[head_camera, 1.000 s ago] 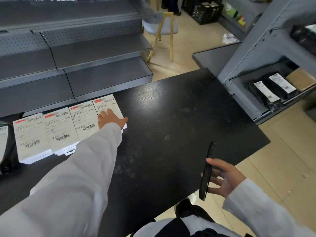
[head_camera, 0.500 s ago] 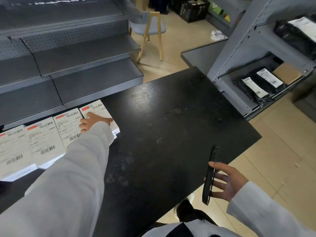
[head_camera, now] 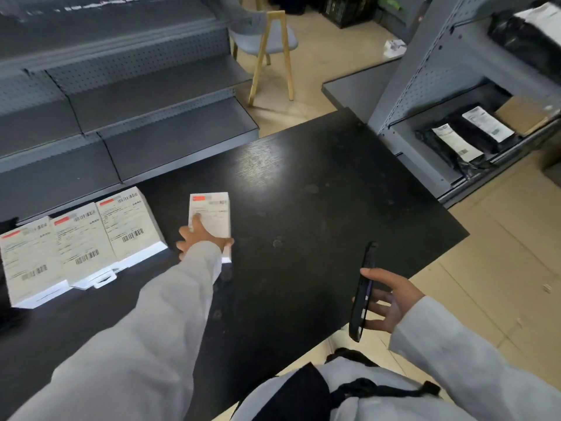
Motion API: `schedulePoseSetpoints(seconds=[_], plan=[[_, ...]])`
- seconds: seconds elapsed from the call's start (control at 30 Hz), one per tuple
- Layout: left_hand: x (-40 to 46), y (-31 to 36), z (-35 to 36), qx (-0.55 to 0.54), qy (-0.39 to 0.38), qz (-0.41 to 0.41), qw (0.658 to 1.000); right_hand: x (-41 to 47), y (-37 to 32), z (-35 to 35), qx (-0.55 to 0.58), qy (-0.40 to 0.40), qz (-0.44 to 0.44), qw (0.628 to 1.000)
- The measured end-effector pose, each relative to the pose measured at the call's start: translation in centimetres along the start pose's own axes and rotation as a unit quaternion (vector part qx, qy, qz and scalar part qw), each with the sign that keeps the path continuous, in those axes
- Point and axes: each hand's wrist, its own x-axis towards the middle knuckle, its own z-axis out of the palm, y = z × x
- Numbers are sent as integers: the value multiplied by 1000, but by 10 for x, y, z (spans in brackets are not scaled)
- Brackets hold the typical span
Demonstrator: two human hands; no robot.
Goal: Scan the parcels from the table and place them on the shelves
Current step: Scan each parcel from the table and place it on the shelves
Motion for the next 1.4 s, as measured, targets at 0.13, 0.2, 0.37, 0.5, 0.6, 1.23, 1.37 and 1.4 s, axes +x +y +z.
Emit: schedulePoseSetpoints(seconds=[0.13,0.2,0.37,0.5,0.6,1.23,1.37,1.4], plan=[[-67,-17,36,17,-28,15,999,4,-23,8,-12,-54,14,998],[-96,-25,55,24,-47,16,999,3,-34,12,-24,-87,4,996],[-141,-31,90,39,-60,18,997,8,-47,12,-71,-141,14,987],[-157,-33,92,29,-46,-20,998,19,-48,-1,-111,-169,41,978],[-172,-38,95,9,-31,-51,998,36,-46,-14,-129,-184,66,972],[-209,-67,80,-144,3,-166,976,73,-11,-29,-158,-200,126,959],[-175,-65,52,-127,-56,-91,986,53,-13,-5,-182,-199,115,956],[-166,-62,47,-122,-68,-63,988,48,-14,1,-197,-201,116,953]])
